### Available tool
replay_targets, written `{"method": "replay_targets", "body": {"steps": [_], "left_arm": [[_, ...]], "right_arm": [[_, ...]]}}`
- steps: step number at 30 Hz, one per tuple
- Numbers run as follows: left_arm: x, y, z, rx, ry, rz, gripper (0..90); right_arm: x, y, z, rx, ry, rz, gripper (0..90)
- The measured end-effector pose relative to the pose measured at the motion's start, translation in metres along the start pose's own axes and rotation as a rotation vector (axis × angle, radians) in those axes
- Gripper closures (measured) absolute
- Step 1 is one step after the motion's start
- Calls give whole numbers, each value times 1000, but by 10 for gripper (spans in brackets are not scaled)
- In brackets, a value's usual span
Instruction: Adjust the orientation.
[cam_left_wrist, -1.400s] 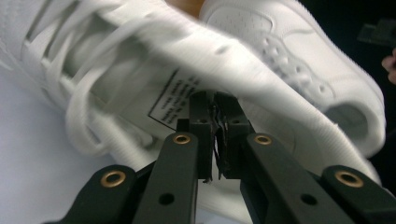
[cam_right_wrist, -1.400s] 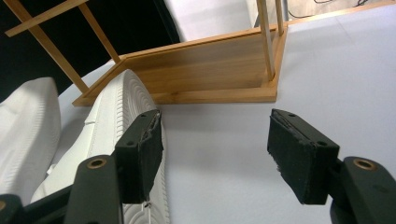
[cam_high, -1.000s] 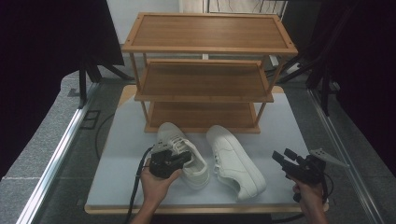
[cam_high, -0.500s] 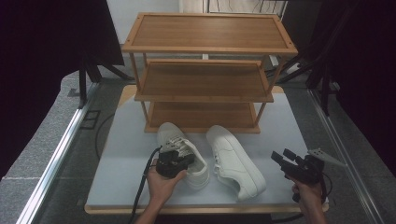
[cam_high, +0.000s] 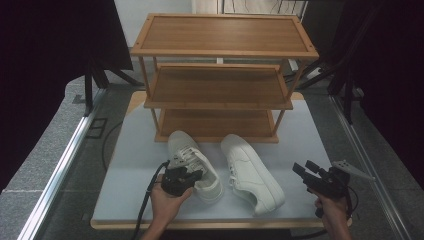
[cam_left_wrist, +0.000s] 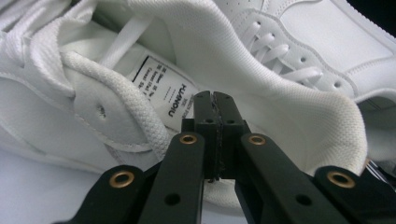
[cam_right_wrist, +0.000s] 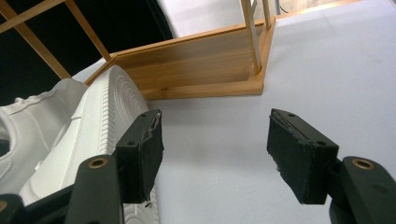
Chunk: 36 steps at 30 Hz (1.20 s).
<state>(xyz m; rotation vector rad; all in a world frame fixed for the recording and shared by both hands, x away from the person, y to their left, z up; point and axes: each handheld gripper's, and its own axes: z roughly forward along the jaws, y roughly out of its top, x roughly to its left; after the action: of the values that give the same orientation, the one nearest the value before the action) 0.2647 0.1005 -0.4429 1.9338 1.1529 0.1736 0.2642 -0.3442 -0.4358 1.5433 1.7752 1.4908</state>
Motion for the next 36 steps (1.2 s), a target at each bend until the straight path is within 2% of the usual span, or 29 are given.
{"method": "replay_targets", "body": {"steps": [8, 11, 13, 14, 15, 18, 23, 25, 26, 27, 28, 31, 32, 33, 34, 36], "left_arm": [[4, -2, -7, 23, -7, 1, 900], [7, -2, -11, 44, 16, 9, 899], [12, -4, -16, 45, 17, 2, 899], [20, -7, -23, 49, 7, -10, 899], [20, -7, -23, 49, 7, -10, 899], [32, -12, -36, 62, 20, -21, 898], [43, -14, -46, 58, 27, -42, 899], [47, -15, -48, 50, 18, -44, 893], [46, -16, -47, 42, -45, -40, 875], [46, -16, -47, 42, -45, -40, 845], [40, -14, -46, 38, -62, -17, 815], [36, -13, -47, 28, -61, -9, 769], [34, -11, -50, 0, -105, -29, 721], [34, -11, -50, 0, -105, -29, 678], [27, -7, -54, -13, -114, -11, 640], [23, -5, -57, -30, -126, 5, 617]], "right_arm": [[-1, 1, -1, -3, -2, 0, 358], [-1, 1, -2, -3, -2, 1, 358], [-1, 1, -2, -4, -3, 3, 358], [-2, 1, -3, -6, -5, 3, 358], [-2, 1, -3, -6, -5, 3, 358], [-3, 1, -3, -8, -7, 5, 359], [-2, 1, -3, -6, -9, 3, 359], [-2, 1, -2, -4, -8, 2, 358], [-2, 0, -1, -2, -9, 4, 359], [-2, 0, -1, -2, -9, 4, 359], [-2, 0, -1, 2, -9, 5, 359], [-1, -1, 0, 5, -8, 4, 359], [0, -1, 1, 8, -5, 0, 360], [0, -1, 1, 8, -5, 0, 360], [1, -1, 2, 8, -2, -4, 360], [2, -1, 2, 8, -2, -4, 361]]}}
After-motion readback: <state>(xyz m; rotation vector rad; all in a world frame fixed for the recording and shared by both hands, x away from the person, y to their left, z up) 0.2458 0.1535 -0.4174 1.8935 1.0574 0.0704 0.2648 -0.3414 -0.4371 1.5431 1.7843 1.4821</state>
